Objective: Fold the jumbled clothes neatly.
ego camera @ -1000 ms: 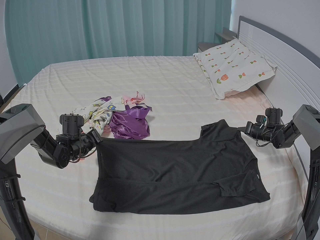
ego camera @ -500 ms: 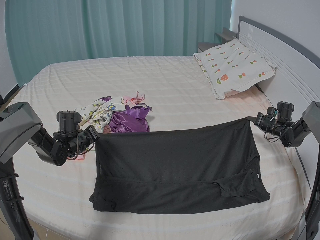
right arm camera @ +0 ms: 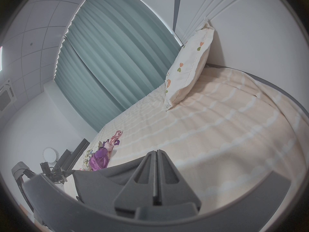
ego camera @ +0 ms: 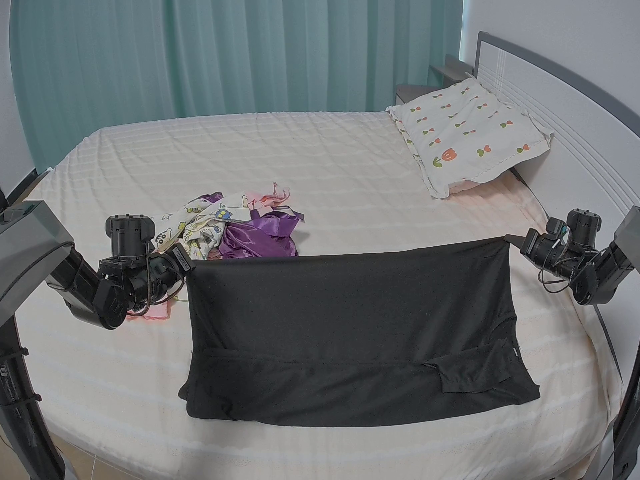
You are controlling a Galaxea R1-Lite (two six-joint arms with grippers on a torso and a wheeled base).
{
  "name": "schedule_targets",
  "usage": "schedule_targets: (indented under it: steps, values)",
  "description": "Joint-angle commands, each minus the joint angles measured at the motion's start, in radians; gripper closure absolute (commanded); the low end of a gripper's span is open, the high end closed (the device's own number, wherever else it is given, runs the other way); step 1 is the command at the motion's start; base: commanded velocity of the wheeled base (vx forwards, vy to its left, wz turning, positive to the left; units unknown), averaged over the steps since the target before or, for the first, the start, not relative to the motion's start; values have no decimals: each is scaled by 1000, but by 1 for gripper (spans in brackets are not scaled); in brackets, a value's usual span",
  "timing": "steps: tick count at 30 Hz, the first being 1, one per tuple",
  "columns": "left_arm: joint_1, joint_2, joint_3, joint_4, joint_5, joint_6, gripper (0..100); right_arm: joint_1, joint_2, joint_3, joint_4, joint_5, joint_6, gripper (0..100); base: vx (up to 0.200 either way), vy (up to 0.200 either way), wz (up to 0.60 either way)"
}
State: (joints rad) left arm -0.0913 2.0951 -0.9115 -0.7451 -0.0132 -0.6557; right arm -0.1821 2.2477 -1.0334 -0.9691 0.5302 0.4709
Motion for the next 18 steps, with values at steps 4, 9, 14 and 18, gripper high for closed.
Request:
schedule_targets:
  steps: [4, 9, 14, 18]
  values:
    - [-1, -7, 19, 3, 1, -1, 100, -13, -48, 84, -23, 28, -3, 100, 0, 0, 0]
    - [-4, -27, 86, -2, 1, 4, 100, -30, -102, 177, -63, 60, -11, 100, 0, 0, 0]
    - [-2, -38, 135, -3, 1, 5, 100, -54, -145, 279, -72, 83, -34, 100, 0, 0, 0]
    - [-4, -44, 187, -3, 1, 7, 100, -69, -155, 394, -120, 106, -84, 100, 0, 0, 0]
